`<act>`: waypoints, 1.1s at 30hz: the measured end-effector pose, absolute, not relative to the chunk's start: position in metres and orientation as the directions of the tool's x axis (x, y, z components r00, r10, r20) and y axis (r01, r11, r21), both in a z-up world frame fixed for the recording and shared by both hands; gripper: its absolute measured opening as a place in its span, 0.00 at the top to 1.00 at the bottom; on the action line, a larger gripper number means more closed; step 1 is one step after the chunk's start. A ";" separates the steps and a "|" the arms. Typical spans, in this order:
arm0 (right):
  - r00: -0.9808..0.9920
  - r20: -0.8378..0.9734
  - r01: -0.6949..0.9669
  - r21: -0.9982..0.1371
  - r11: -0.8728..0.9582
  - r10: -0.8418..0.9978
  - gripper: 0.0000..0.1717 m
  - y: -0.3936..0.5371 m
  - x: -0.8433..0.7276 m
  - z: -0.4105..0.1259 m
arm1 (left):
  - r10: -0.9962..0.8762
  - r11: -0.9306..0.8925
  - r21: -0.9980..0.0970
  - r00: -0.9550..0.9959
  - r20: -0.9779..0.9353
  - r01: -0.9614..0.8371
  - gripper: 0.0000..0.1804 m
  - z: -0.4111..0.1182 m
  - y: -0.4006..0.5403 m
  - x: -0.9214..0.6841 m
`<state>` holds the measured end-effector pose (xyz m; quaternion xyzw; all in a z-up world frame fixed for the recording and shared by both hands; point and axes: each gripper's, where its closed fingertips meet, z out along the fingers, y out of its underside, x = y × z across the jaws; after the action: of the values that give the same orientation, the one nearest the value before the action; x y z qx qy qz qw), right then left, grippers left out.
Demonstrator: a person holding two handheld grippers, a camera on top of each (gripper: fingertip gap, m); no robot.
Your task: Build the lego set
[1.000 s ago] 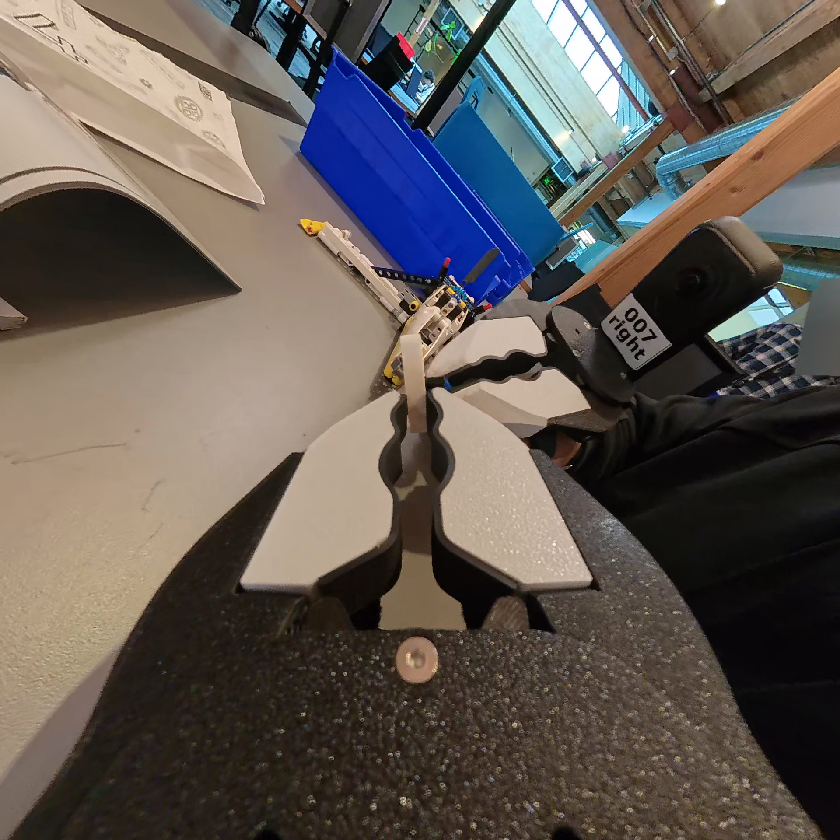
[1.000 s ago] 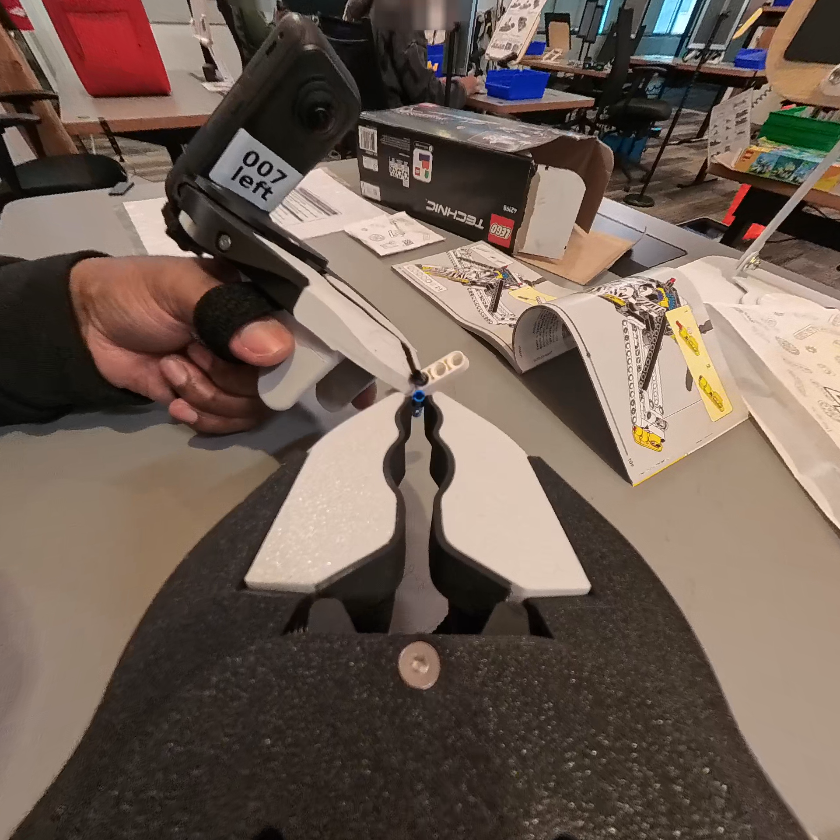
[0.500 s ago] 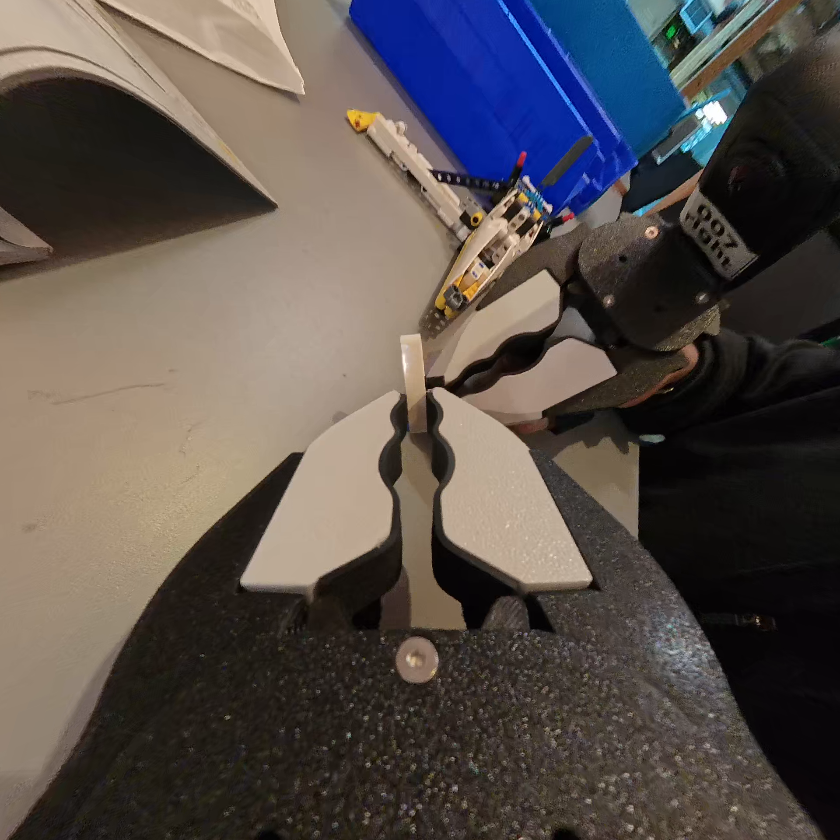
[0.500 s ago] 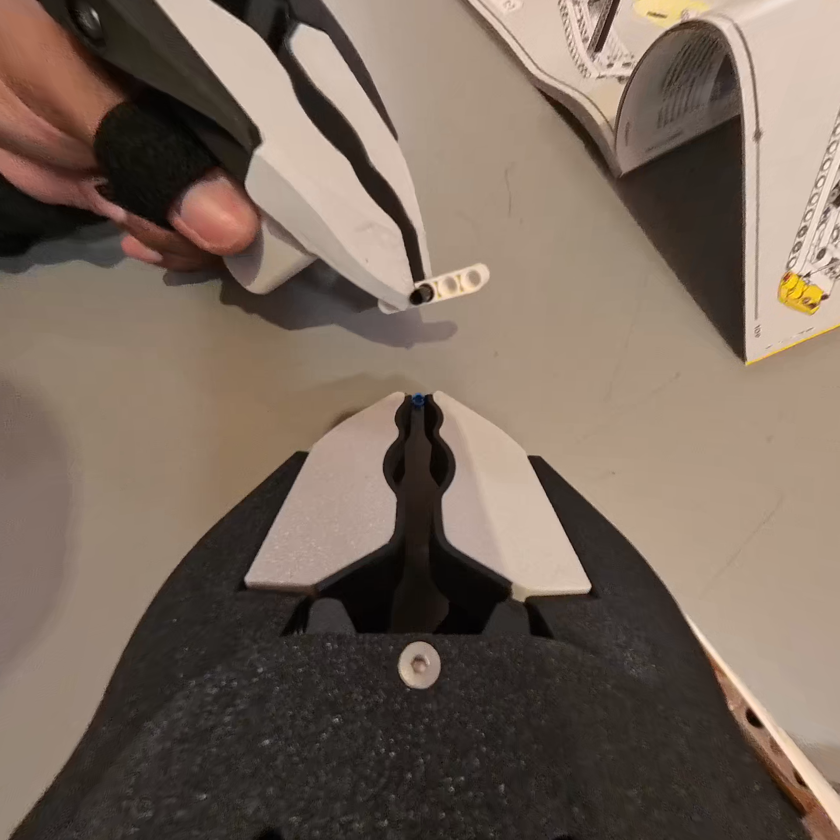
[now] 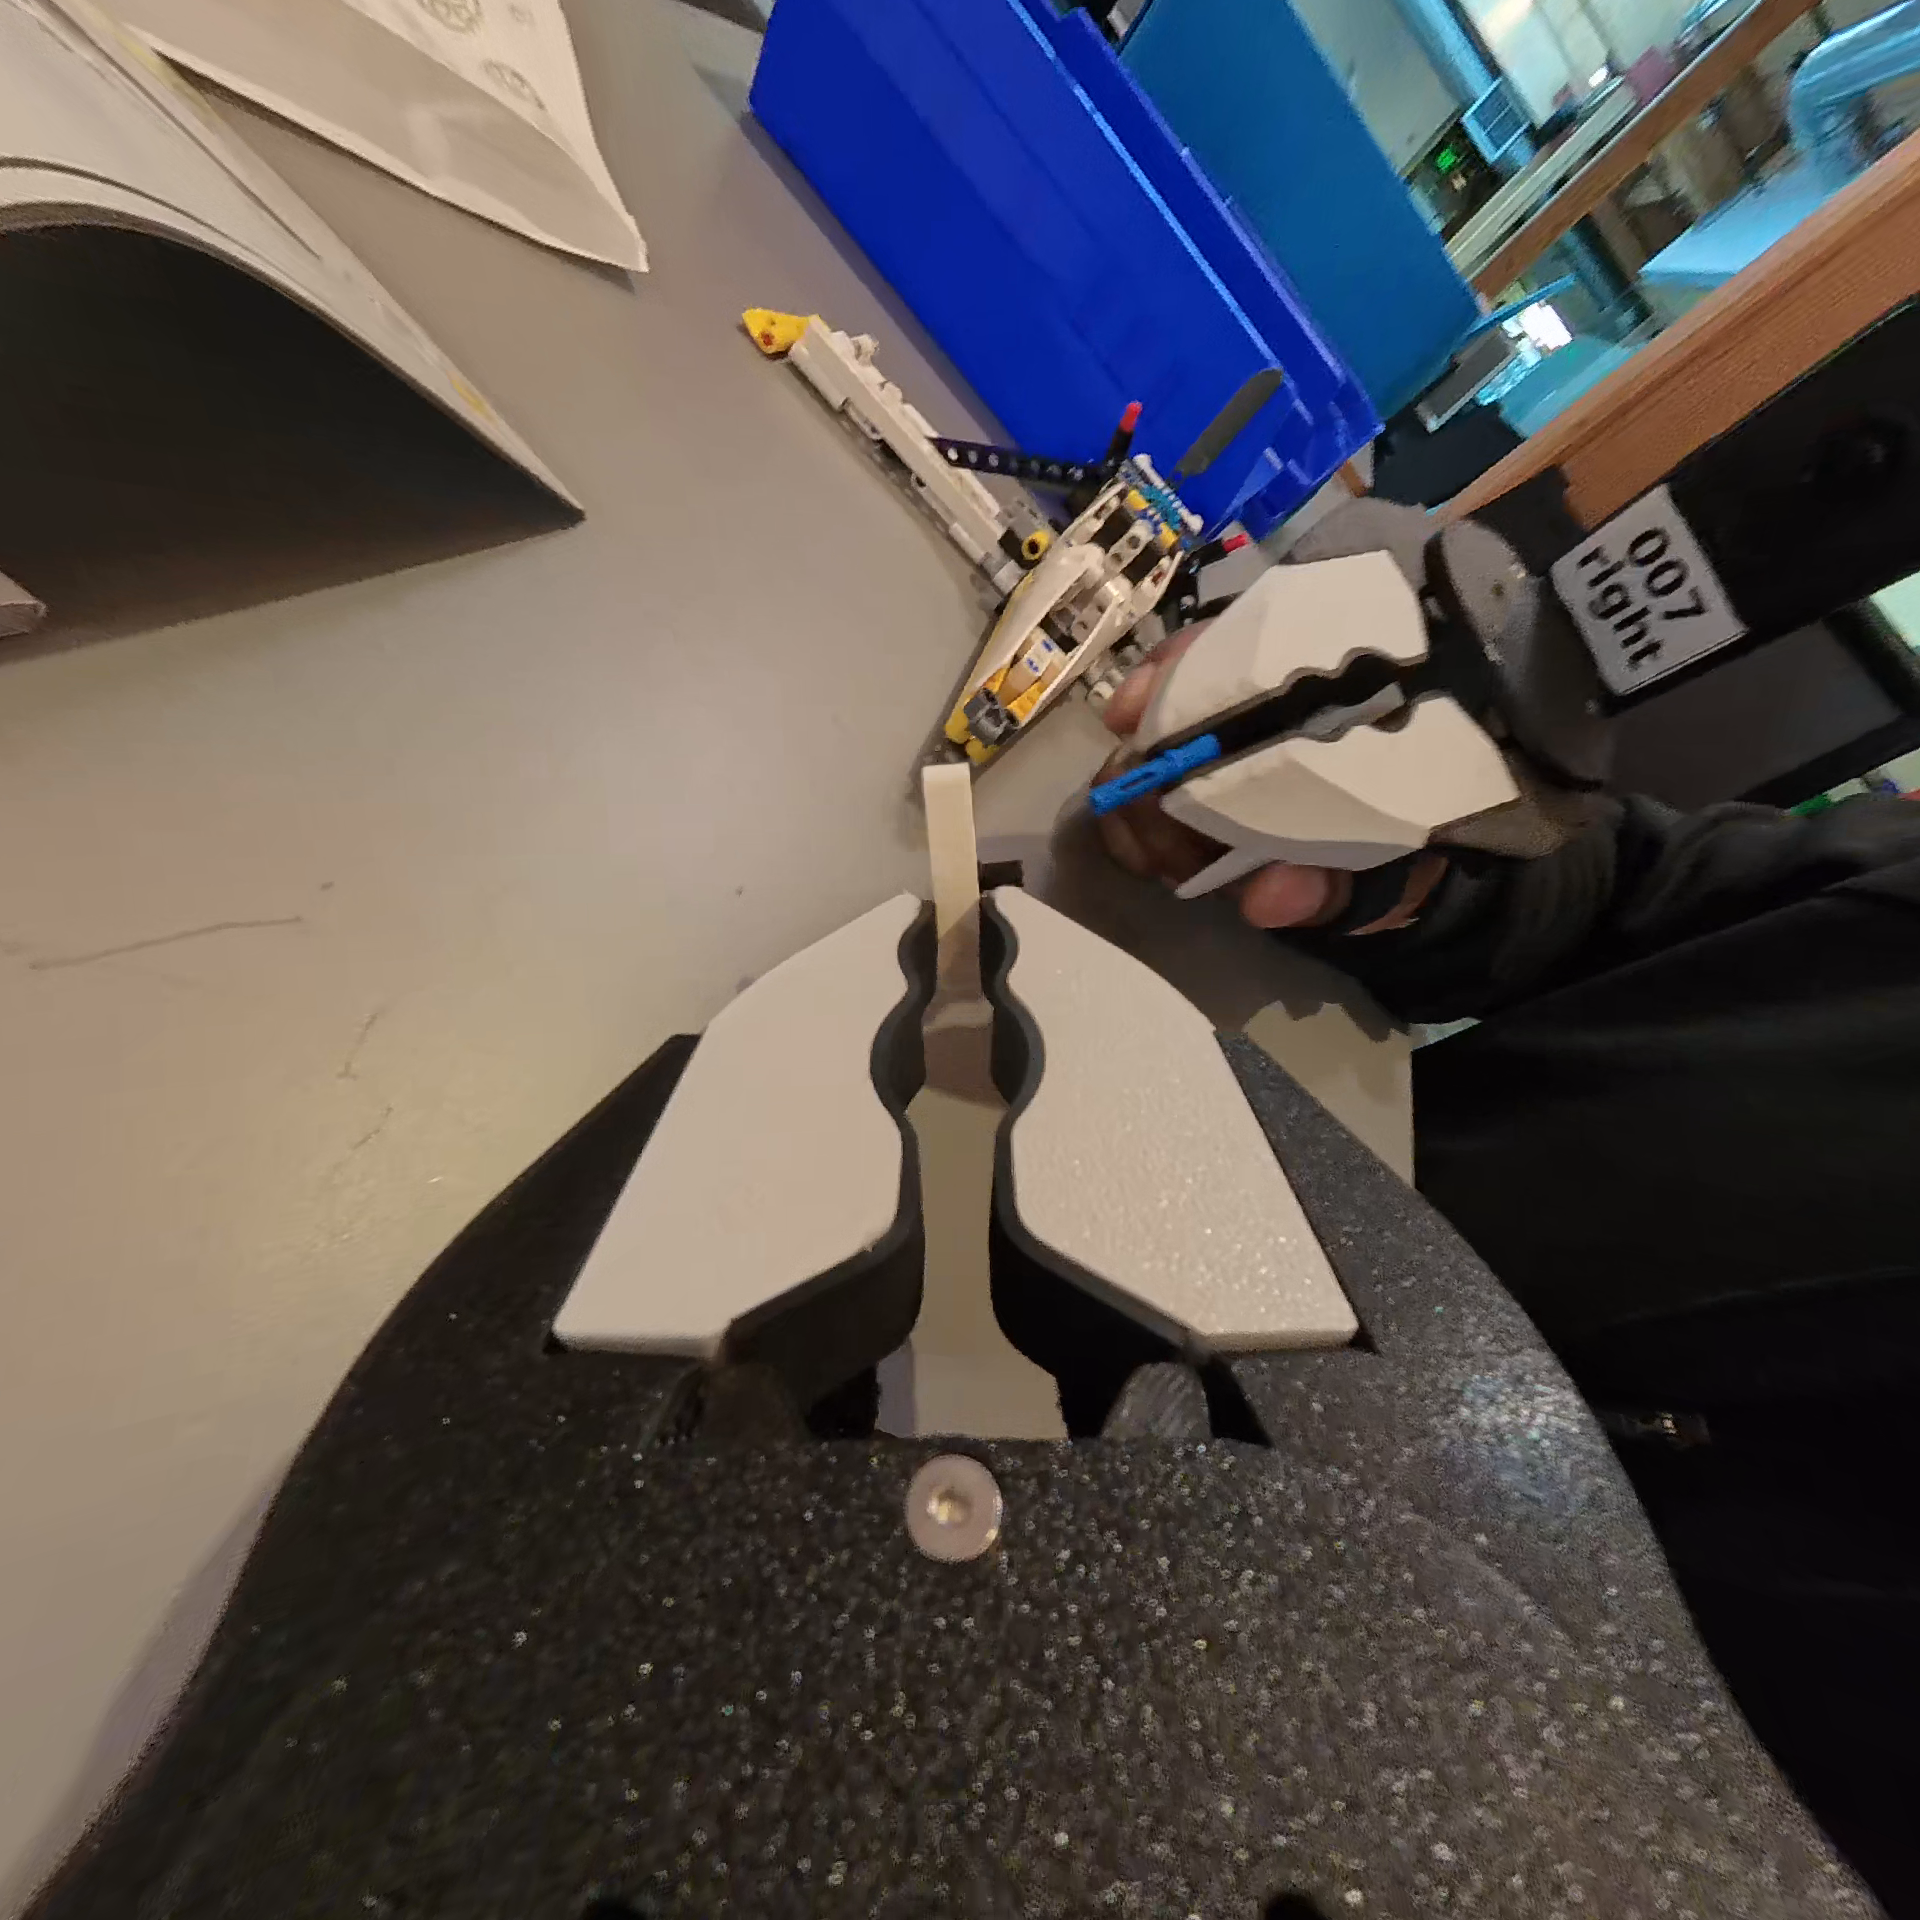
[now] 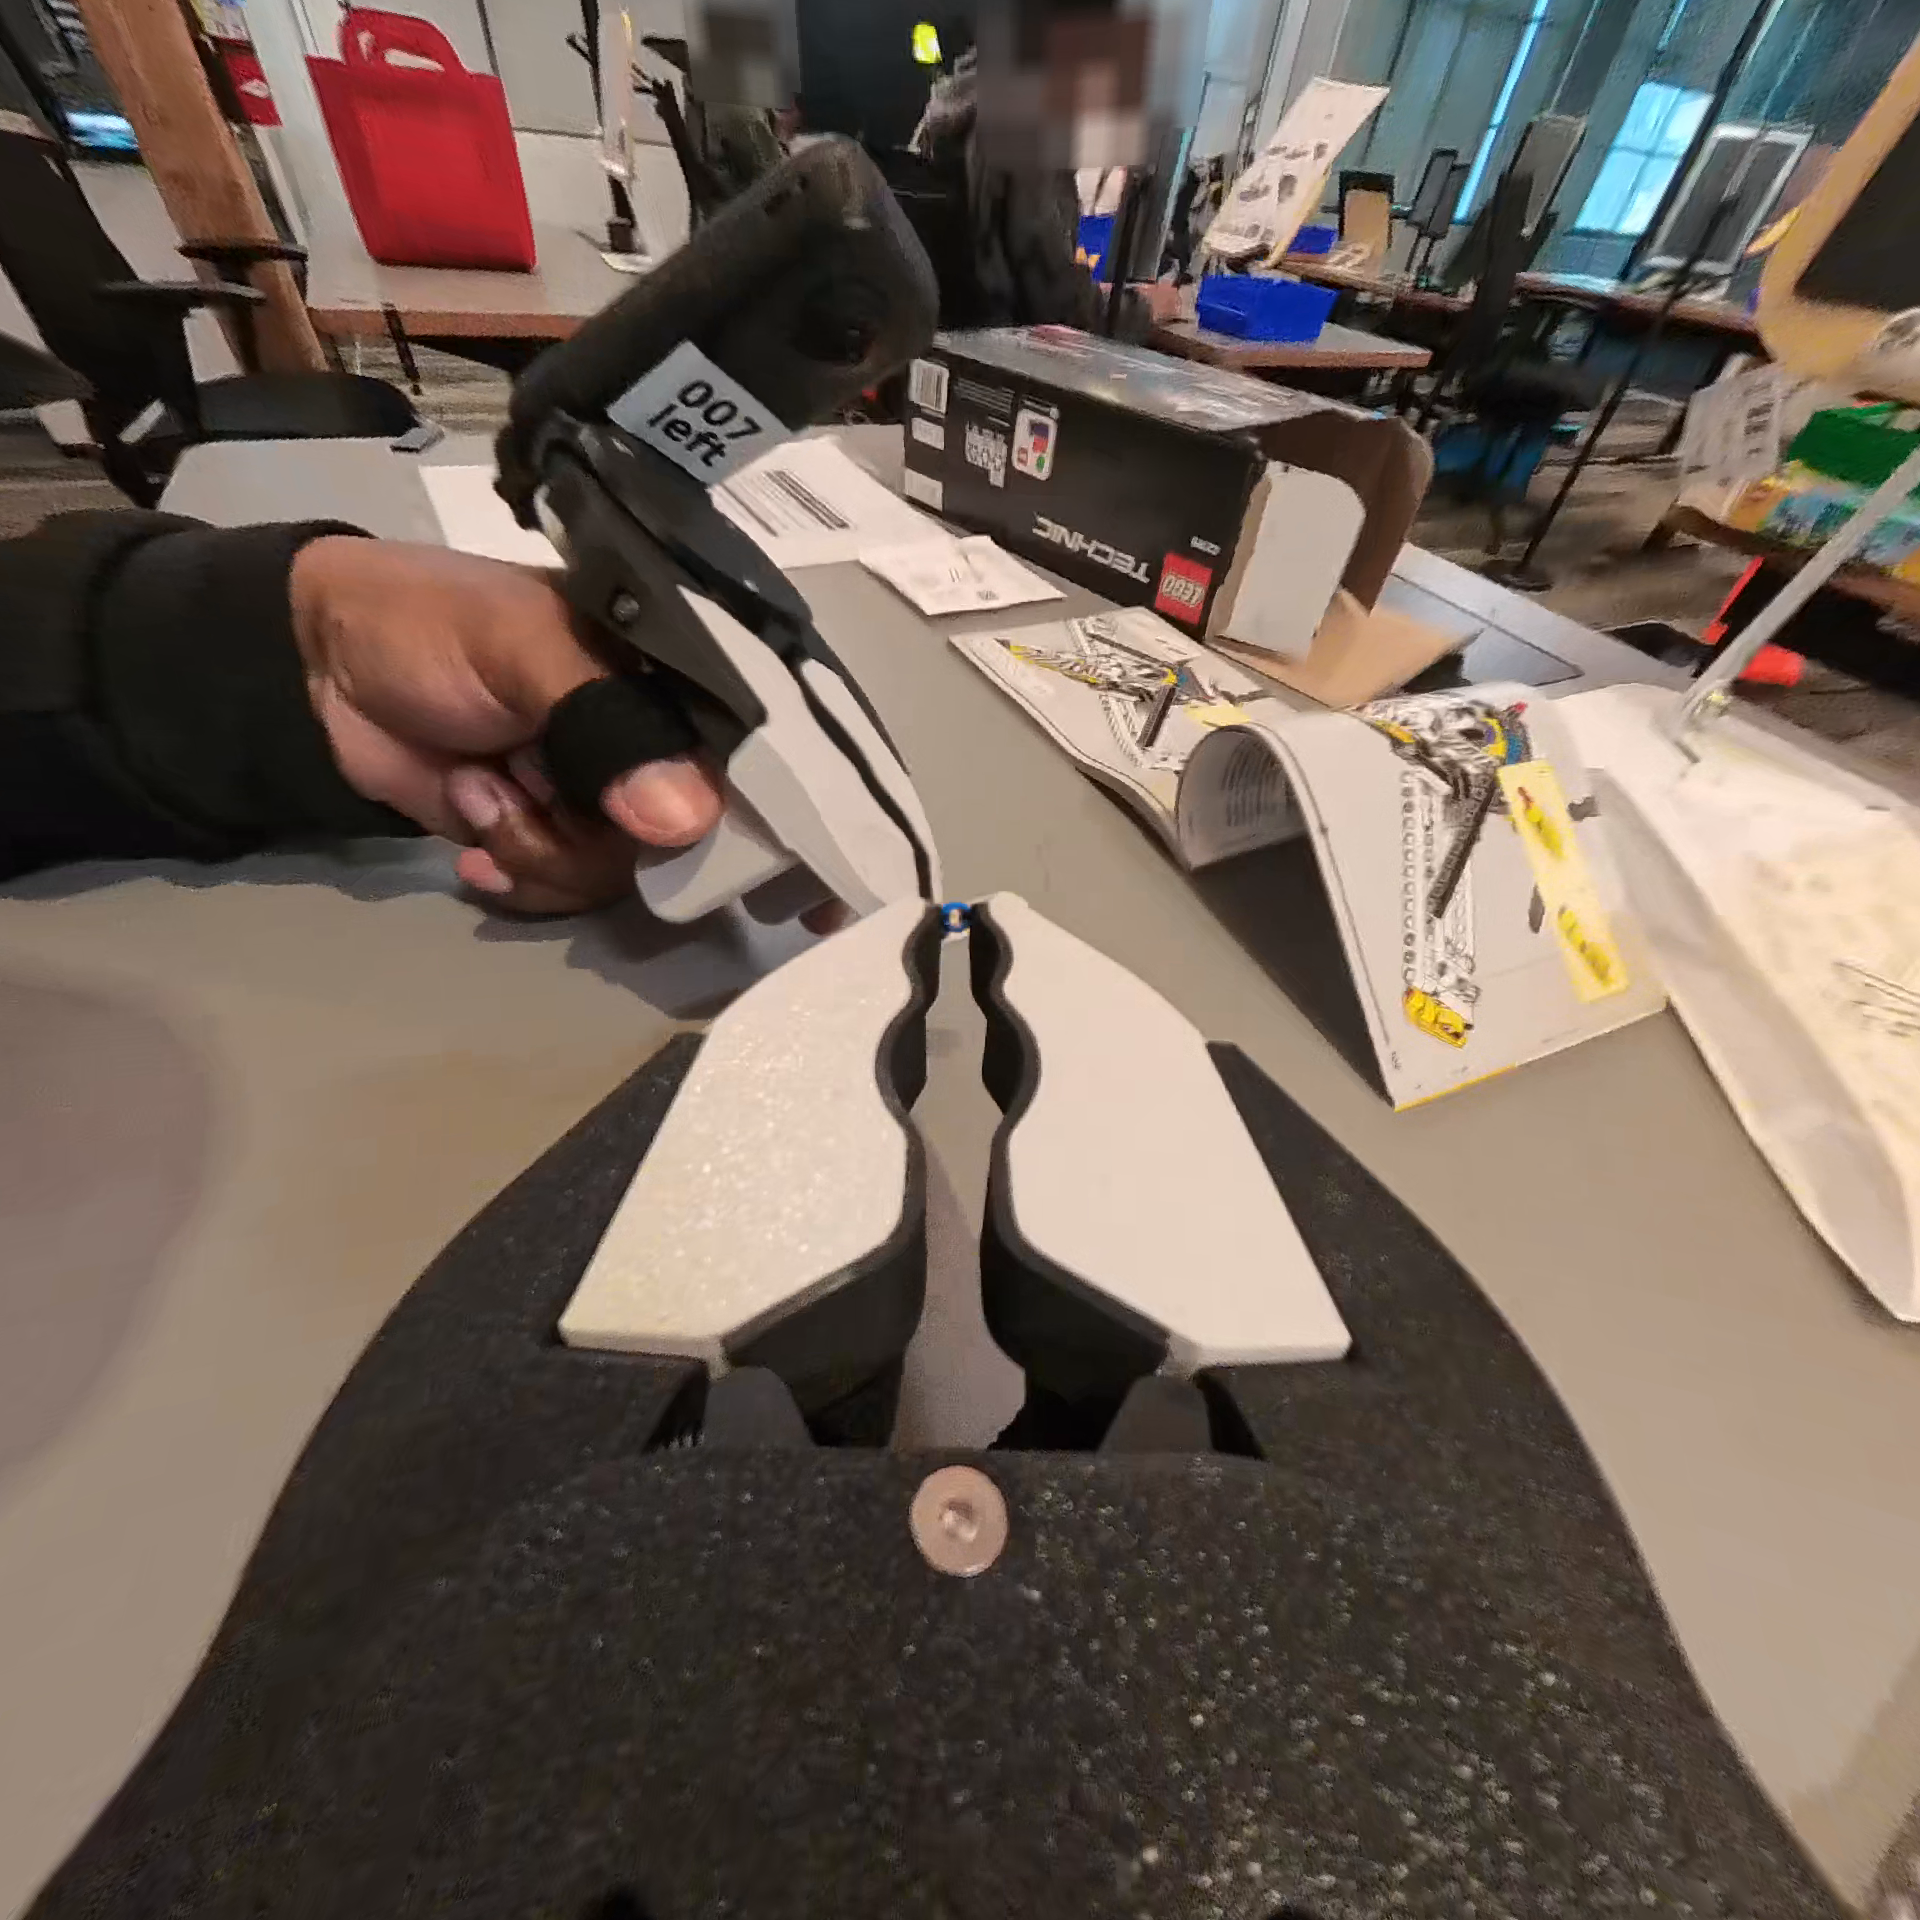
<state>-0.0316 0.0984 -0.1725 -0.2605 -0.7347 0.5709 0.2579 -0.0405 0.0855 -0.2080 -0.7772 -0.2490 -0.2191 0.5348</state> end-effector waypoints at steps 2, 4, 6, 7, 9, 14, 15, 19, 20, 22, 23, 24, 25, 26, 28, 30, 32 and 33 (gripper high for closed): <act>-0.722 0.105 0.077 -0.970 0.231 0.684 0.97 0.098 -0.033 -0.175 | 0.132 -0.295 -0.721 0.774 0.619 0.627 0.96 -0.205 0.088 -0.037; -0.719 0.119 0.059 -0.971 0.231 0.684 0.97 0.098 -0.033 -0.175 | 0.127 -0.297 -0.722 0.775 0.619 0.625 0.96 -0.205 0.090 -0.034; -0.715 0.146 0.042 -0.967 0.251 0.683 0.97 0.097 -0.034 -0.176 | 0.122 -0.299 -0.720 0.774 0.622 0.626 0.96 -0.204 0.091 -0.032; -0.716 0.157 0.040 -0.963 0.265 0.681 0.97 0.096 -0.034 -0.178 | 0.118 -0.295 -0.721 0.773 0.623 0.626 0.96 -0.204 0.092 -0.031; -0.702 0.187 0.039 -0.953 0.299 0.688 0.97 0.096 -0.036 -0.182 | 0.120 -0.290 -0.722 0.773 0.623 0.628 0.96 -0.203 0.092 -0.030; -0.665 0.283 -0.004 -0.927 0.376 0.691 0.97 0.096 -0.038 -0.184 | 0.134 -0.278 -0.730 0.777 0.615 0.625 0.96 -0.203 0.092 -0.032; -0.659 0.299 -0.007 -0.920 0.392 0.690 0.97 0.096 -0.038 -0.185 | 0.139 -0.273 -0.732 0.778 0.612 0.624 0.96 -0.203 0.092 -0.033; -0.641 0.327 -0.006 -0.907 0.422 0.694 0.97 0.096 -0.039 -0.187 | 0.165 -0.274 -0.753 0.801 0.575 0.598 0.96 -0.204 0.092 -0.035; -0.639 0.324 0.001 -0.906 0.423 0.697 0.97 0.096 -0.040 -0.188 | 0.177 -0.279 -0.762 0.811 0.558 0.585 0.96 -0.205 0.092 -0.035; -0.635 0.318 0.015 -0.906 0.424 0.704 0.97 0.096 -0.041 -0.189 | 0.197 -0.290 -0.773 0.825 0.530 0.565 0.96 -0.207 0.093 -0.035; -0.633 0.315 0.022 -0.906 0.424 0.707 0.97 0.096 -0.041 -0.190 | 0.209 -0.296 -0.782 0.836 0.507 0.548 0.96 -0.208 0.093 -0.036; -0.630 0.312 0.030 -0.905 0.424 0.711 0.97 0.096 -0.042 -0.190 | 0.223 -0.305 -0.794 0.850 0.477 0.525 0.96 -0.209 0.093 -0.037; -0.628 0.307 0.039 -0.905 0.423 0.715 0.97 0.095 -0.042 -0.191 | 0.236 -0.315 -0.806 0.864 0.445 0.501 0.96 -0.210 0.093 -0.038; -0.625 0.301 0.049 -0.906 0.420 0.721 0.97 0.096 -0.042 -0.191 | 0.249 -0.325 -0.815 0.875 0.415 0.479 0.96 -0.211 0.093 -0.038; -0.619 0.273 0.078 -0.912 0.403 0.737 0.97 0.096 -0.043 -0.193 | 0.277 -0.345 -0.837 0.898 0.341 0.424 0.96 -0.213 0.093 -0.041; -0.613 0.221 0.120 -0.923 0.365 0.759 0.98 0.097 -0.045 -0.194 | 0.303 -0.362 -0.855 0.914 0.269 0.372 0.96 -0.214 0.093 -0.043; -0.601 0.166 0.160 -0.933 0.321 0.782 0.97 0.097 -0.046 -0.193 | 0.322 -0.369 -0.868 0.922 0.216 0.333 0.96 -0.214 0.093 -0.045; -0.592 0.145 0.178 -0.936 0.304 0.793 0.97 0.098 -0.046 -0.194 | 0.331 -0.372 -0.872 0.923 0.195 0.318 0.96 -0.214 0.093 -0.046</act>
<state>-0.0464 0.0975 -0.1936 -0.3259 -0.7446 0.4916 0.3125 -0.0460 0.0928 -0.2138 -0.8281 -0.1958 0.0064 0.5252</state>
